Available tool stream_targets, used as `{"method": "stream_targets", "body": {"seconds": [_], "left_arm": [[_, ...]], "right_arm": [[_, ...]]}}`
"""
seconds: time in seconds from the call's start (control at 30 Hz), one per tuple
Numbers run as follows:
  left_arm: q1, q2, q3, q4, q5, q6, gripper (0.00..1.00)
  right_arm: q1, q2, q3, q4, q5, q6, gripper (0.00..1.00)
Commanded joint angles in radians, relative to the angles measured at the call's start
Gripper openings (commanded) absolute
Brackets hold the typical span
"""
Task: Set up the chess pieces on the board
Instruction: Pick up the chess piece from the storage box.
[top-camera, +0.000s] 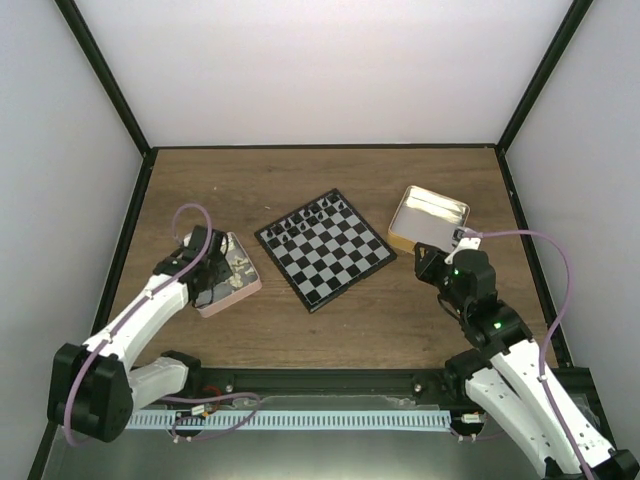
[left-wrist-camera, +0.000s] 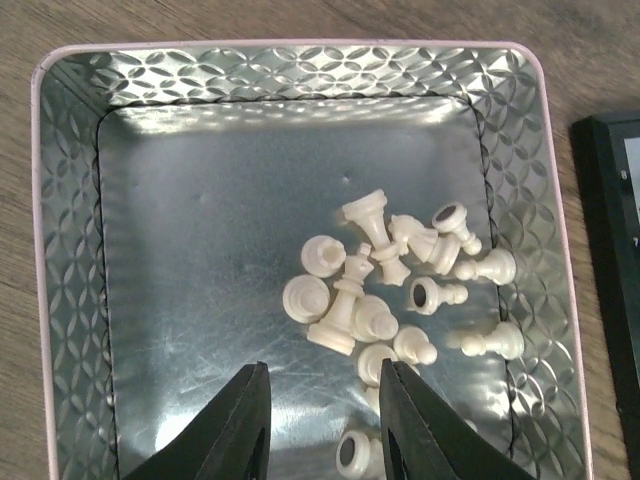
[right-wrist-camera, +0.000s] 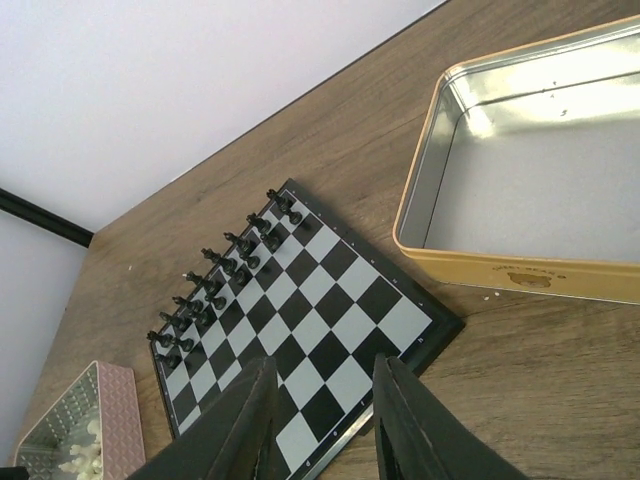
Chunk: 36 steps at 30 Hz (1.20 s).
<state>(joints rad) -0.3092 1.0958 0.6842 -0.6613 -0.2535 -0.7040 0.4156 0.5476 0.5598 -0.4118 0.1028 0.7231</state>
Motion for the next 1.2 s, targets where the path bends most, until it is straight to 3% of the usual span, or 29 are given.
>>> {"method": "stream_targets", "body": {"seconds": [0.0, 0.3, 0.8, 1.03, 1.17], "left_arm": [[0.024, 0.039, -0.011, 0.079, -0.016, 0.001, 0.33], [0.071, 0.148, -0.026, 0.162, 0.057, 0.045, 0.32], [0.116, 0.202, -0.050, 0.223, 0.109, 0.072, 0.21], [0.116, 0.182, -0.047, 0.194, 0.089, 0.067, 0.05], [0.116, 0.108, -0.028, 0.138, 0.031, 0.051, 0.04]], "right_arm": [[0.004, -0.012, 0.007, 0.029, 0.027, 0.003, 0.27], [0.004, 0.014, -0.001, 0.051, 0.014, 0.004, 0.23], [0.004, 0.013, -0.015, 0.057, 0.009, 0.016, 0.20], [0.005, 0.006, -0.015, 0.056, 0.011, 0.024, 0.20], [0.004, 0.002, -0.015, 0.057, 0.010, 0.025, 0.20]]}}
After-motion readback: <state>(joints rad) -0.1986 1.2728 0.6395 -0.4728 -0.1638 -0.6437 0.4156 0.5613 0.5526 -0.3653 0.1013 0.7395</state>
